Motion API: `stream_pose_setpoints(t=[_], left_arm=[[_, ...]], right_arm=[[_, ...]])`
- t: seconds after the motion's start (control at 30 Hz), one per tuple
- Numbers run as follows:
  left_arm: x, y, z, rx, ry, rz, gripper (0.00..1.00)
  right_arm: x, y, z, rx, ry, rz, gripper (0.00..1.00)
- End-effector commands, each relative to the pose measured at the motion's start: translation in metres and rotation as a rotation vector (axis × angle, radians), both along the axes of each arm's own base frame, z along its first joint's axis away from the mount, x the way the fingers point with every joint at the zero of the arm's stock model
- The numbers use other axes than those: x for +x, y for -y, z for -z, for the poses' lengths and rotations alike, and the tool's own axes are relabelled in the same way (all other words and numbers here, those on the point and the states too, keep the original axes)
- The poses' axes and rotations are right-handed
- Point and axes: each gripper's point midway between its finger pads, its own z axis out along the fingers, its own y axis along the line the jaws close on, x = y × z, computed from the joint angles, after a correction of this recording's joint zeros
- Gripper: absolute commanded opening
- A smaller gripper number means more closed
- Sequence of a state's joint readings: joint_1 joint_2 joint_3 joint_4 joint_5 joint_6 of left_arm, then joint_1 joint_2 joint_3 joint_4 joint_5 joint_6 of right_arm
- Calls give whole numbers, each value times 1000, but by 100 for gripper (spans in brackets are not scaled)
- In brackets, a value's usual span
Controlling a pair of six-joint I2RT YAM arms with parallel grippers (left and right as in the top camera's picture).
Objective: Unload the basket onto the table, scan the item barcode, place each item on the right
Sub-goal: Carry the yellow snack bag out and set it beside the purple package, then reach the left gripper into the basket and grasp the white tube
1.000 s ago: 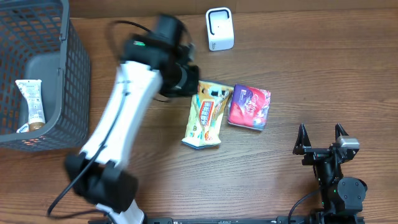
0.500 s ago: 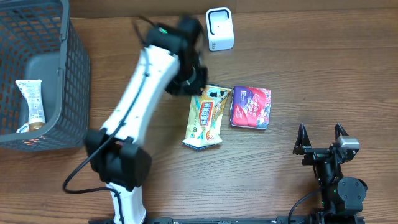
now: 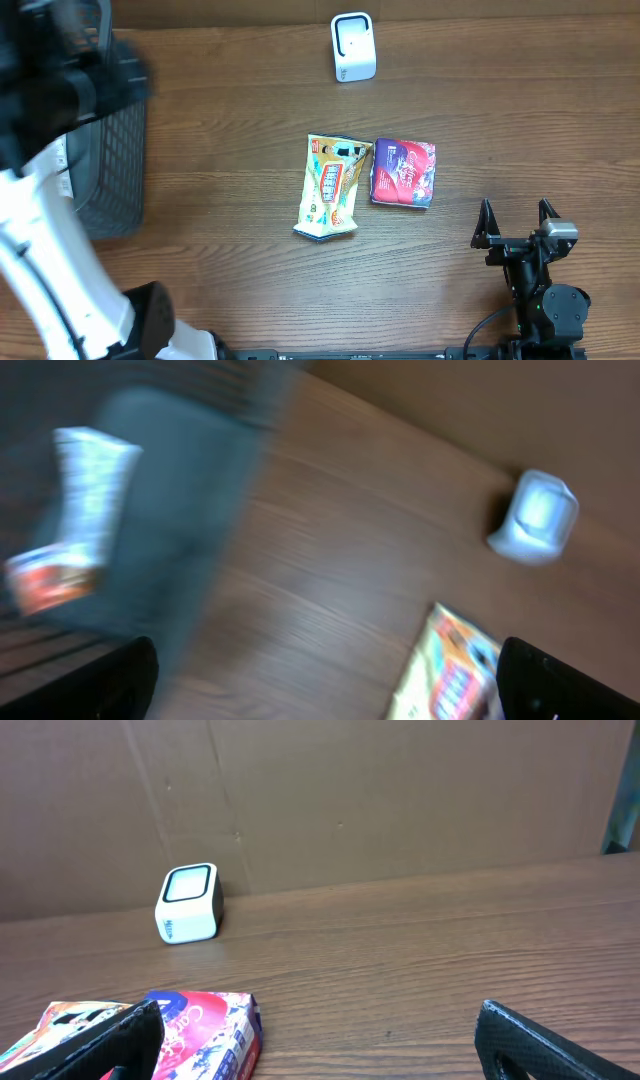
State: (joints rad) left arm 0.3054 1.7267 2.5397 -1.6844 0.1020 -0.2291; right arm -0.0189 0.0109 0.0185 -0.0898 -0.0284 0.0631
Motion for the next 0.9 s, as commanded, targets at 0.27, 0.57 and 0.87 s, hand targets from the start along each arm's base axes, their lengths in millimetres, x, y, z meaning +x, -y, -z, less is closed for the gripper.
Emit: stream_pose_setpoints(t=[0.27,0.57,0.87], left_arm=[[-37,-185,69,-49,-128,-566,100],[0,-241,188,-28,-402,-506,93],[17,-242,259,-55,-550,-370,86]], right_arm=[[0,1,2,-4,4,3,100],[0,1,2,-4,4,3,100],[0,1,2,-4,4,3,100]])
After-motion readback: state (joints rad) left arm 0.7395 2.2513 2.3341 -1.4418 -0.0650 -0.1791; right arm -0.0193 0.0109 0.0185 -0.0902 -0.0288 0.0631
